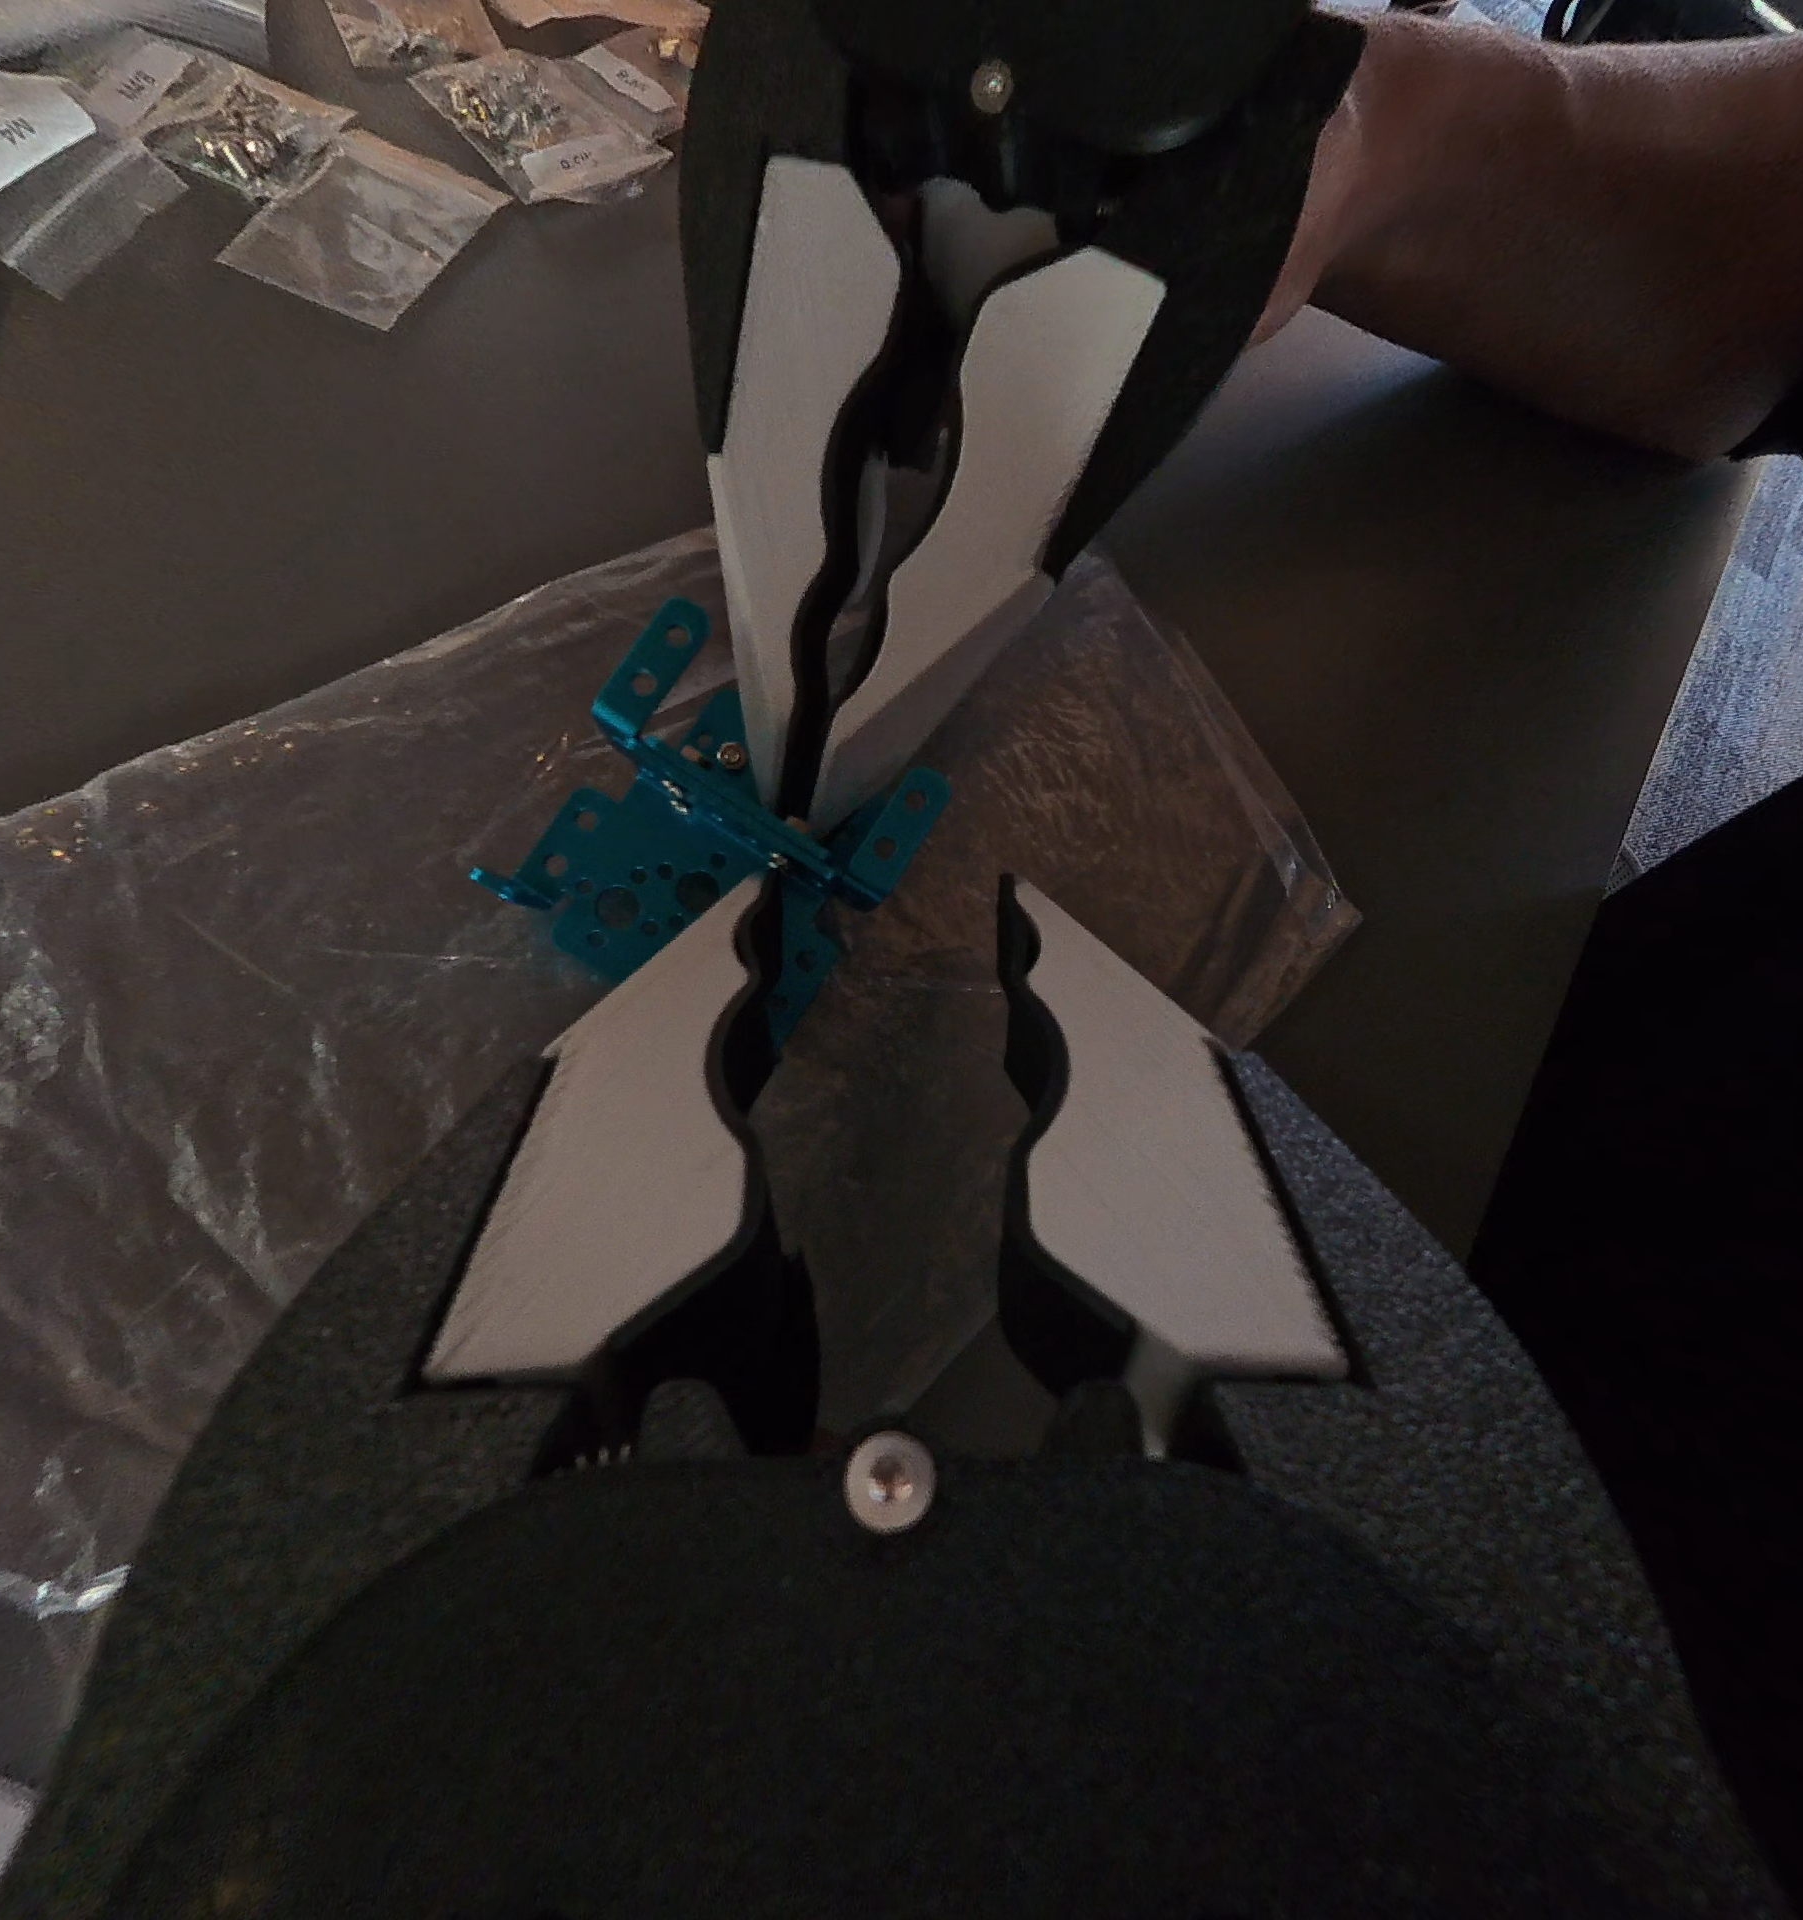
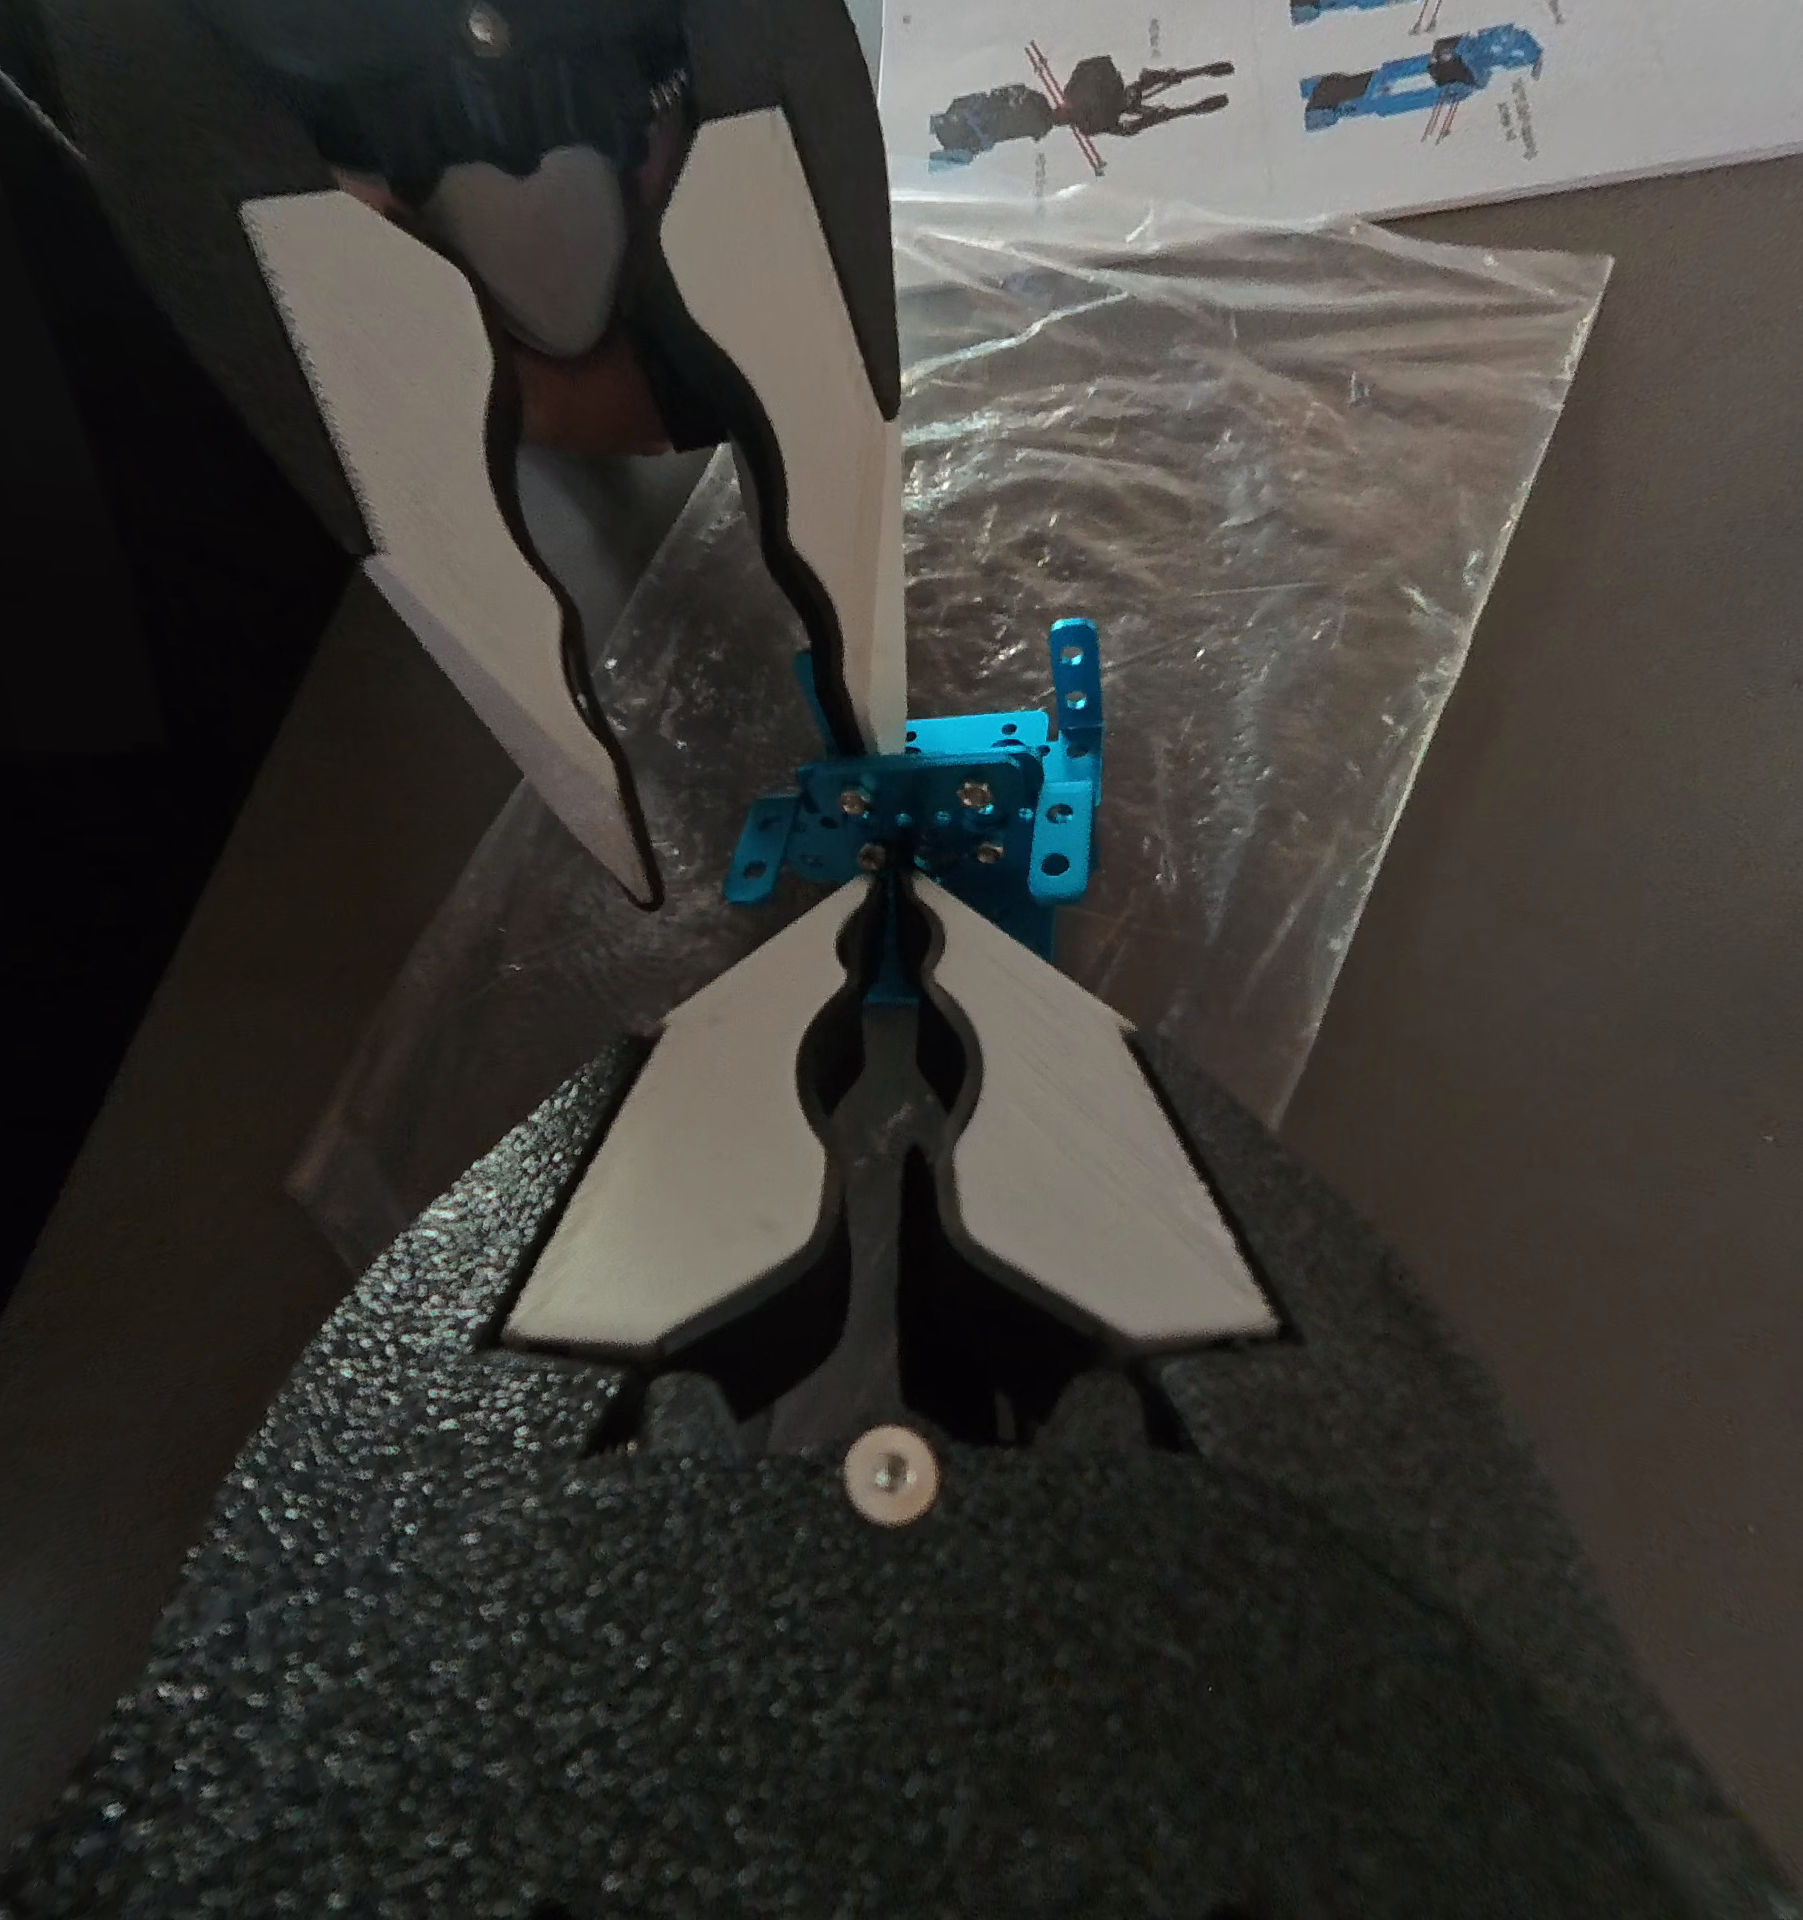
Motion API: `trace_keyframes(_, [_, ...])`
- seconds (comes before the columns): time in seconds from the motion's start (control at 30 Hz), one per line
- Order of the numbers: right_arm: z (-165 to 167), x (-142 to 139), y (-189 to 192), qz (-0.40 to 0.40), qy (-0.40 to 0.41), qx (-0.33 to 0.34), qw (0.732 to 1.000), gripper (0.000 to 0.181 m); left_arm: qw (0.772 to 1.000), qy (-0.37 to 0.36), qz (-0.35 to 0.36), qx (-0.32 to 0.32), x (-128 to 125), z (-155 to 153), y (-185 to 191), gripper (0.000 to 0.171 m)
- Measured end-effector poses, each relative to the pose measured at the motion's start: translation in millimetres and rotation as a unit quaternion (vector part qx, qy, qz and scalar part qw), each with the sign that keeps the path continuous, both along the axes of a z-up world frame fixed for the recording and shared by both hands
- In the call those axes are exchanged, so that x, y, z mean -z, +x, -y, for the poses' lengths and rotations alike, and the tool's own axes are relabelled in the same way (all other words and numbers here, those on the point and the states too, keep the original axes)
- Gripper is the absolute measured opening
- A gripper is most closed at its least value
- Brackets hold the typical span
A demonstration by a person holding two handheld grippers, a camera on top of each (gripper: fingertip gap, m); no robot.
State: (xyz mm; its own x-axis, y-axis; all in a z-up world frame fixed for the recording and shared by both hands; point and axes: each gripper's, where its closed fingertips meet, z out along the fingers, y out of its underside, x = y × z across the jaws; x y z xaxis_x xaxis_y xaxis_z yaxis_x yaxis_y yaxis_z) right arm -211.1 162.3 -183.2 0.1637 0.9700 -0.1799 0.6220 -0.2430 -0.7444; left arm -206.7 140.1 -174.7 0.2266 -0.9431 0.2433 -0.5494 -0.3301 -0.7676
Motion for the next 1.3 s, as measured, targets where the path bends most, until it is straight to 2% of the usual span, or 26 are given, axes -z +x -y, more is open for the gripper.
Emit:
trace_keyframes(0.37, [-3,0,8,0.017,0.012,-0.002,1.000,0.002,1.000,-0.002,0.001,0.001,0,0,-1,0.042])
trace_keyframes(0.53, [-5,-10,4,-0.016,-0.011,0.008,1.000,0.008,1.000,-0.001,0.000,0.002,0,0,-1,0.042])
trace_keyframes(1.3, [-3,-10,3,-0.013,-0.007,0.004,1.000,0.007,1.000,0.001,0.000,0.004,0,1,1,0.042])
